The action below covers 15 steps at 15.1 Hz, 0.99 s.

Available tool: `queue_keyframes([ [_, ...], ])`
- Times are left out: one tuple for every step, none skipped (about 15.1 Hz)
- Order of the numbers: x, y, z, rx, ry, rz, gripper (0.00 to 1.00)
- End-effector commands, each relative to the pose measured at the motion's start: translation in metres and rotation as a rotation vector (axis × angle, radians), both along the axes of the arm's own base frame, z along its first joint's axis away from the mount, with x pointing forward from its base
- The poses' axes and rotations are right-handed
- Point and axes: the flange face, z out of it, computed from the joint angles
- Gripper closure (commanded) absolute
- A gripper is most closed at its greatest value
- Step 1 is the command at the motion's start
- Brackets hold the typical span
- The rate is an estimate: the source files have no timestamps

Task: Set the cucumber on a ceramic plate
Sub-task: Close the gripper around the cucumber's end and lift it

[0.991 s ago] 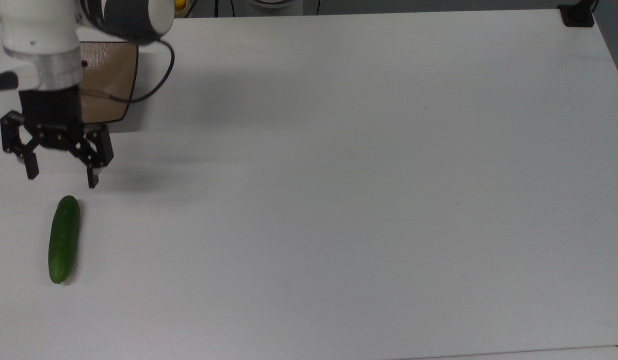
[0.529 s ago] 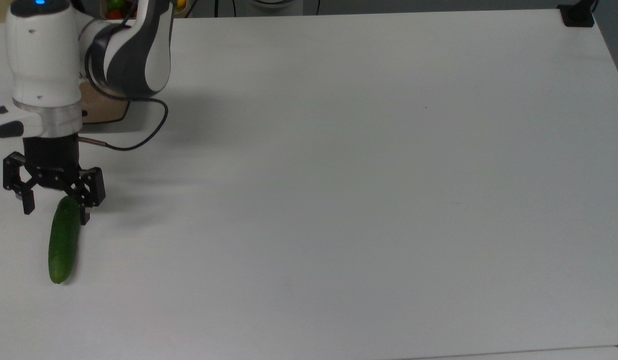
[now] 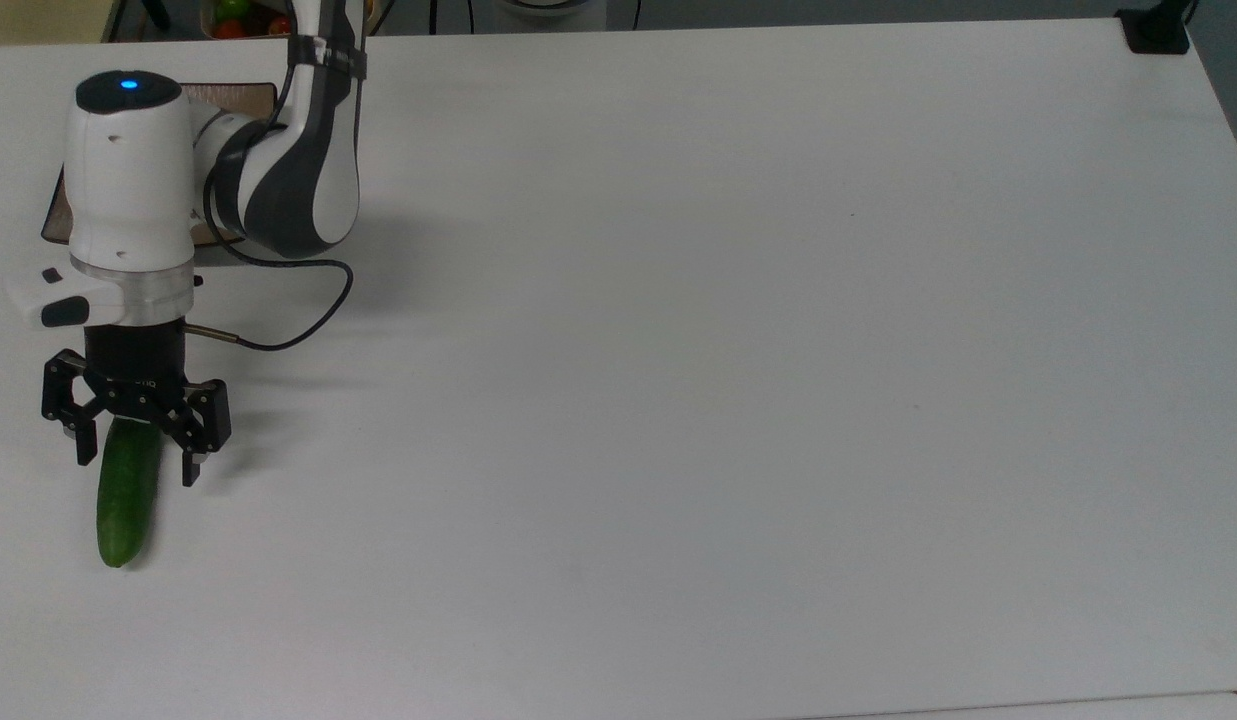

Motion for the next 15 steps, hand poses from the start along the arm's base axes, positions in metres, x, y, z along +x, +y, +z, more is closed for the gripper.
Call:
queue_keyframes([
  [0.002, -0.007, -0.011, -0.036, -0.006, 0.003, 0.00],
  [0.002, -0.007, -0.011, -0.036, -0.006, 0.003, 0.00],
  [0.002, -0.007, -0.012, -0.035, -0.004, 0.003, 0.00],
  [0.002, -0.007, -0.019, -0.032, 0.005, 0.003, 0.00],
  [0.002, -0.006, -0.021, -0.032, 0.008, 0.004, 0.00],
  [0.002, -0.006, -0.022, -0.034, 0.008, 0.005, 0.00],
  [0.002, -0.006, -0.022, -0.033, 0.010, 0.005, 0.07],
  [0.002, -0.006, -0.022, -0.033, 0.010, 0.005, 0.14],
  [0.001, -0.006, -0.023, -0.037, 0.012, 0.009, 0.28],
  [0.001, -0.006, -0.024, -0.037, 0.014, 0.010, 0.38],
  [0.001, -0.006, -0.024, -0.037, 0.016, 0.010, 0.50],
  [0.001, -0.006, -0.023, -0.037, 0.014, 0.010, 0.60],
  [0.001, -0.007, -0.022, -0.038, 0.013, 0.009, 0.70],
  [0.000, -0.007, -0.021, -0.039, 0.013, 0.010, 0.77],
  [0.000, -0.008, -0.017, -0.040, 0.009, 0.008, 0.77],
])
